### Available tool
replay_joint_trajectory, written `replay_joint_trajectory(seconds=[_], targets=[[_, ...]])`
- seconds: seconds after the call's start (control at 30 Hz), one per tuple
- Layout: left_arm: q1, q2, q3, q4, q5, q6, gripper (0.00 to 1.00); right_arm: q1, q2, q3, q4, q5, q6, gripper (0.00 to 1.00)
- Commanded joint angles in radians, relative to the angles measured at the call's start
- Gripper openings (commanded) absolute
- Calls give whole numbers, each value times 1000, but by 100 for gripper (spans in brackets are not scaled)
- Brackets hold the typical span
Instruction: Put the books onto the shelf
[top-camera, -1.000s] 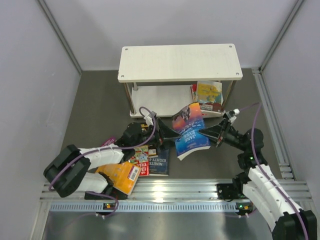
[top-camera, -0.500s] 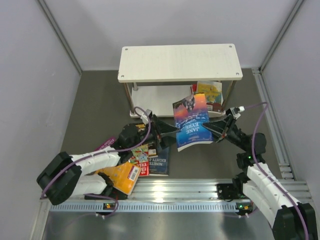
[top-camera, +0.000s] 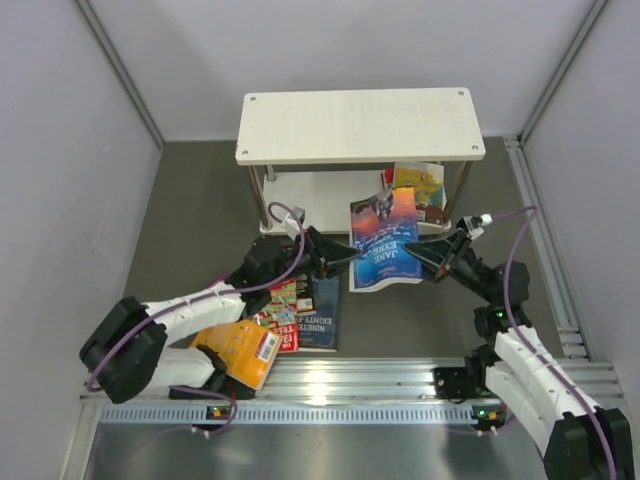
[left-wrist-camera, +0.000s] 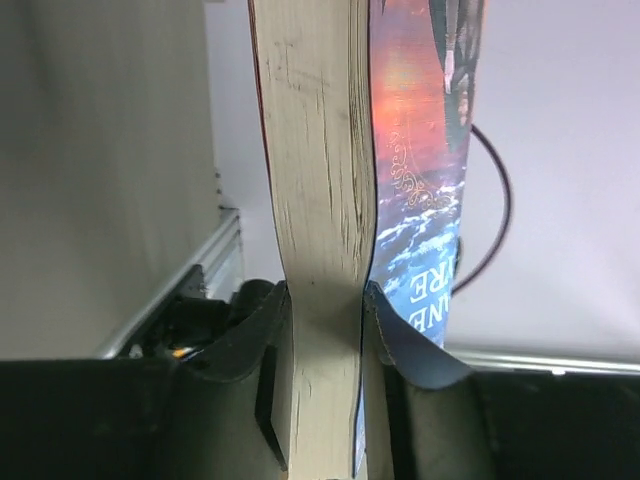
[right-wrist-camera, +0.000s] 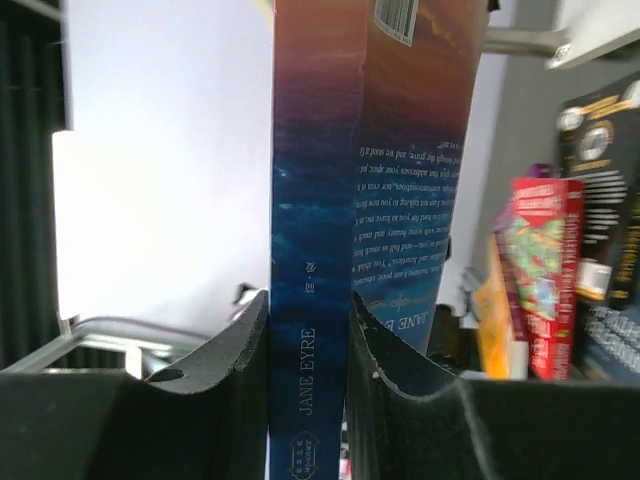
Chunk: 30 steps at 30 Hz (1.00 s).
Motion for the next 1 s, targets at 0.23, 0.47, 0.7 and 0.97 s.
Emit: replay_joint_trajectory(seconds=[0.23, 0.47, 0.7, 0.97], targets=[[-23, 105, 234, -187, -32, 222, 0, -4, 165, 504, -871, 0, -774, 0], [-3, 289, 432, -253, -20, 318, 0, -80, 300, 621, -1108, 60, -914, 9], [16, 416, 524, -193, -21, 327, 0, -111, 369, 661, -1147, 129, -940, 22], [65, 487, 646, -213, -3, 373, 0, -153, 451, 710, -1154, 134, -946, 37]])
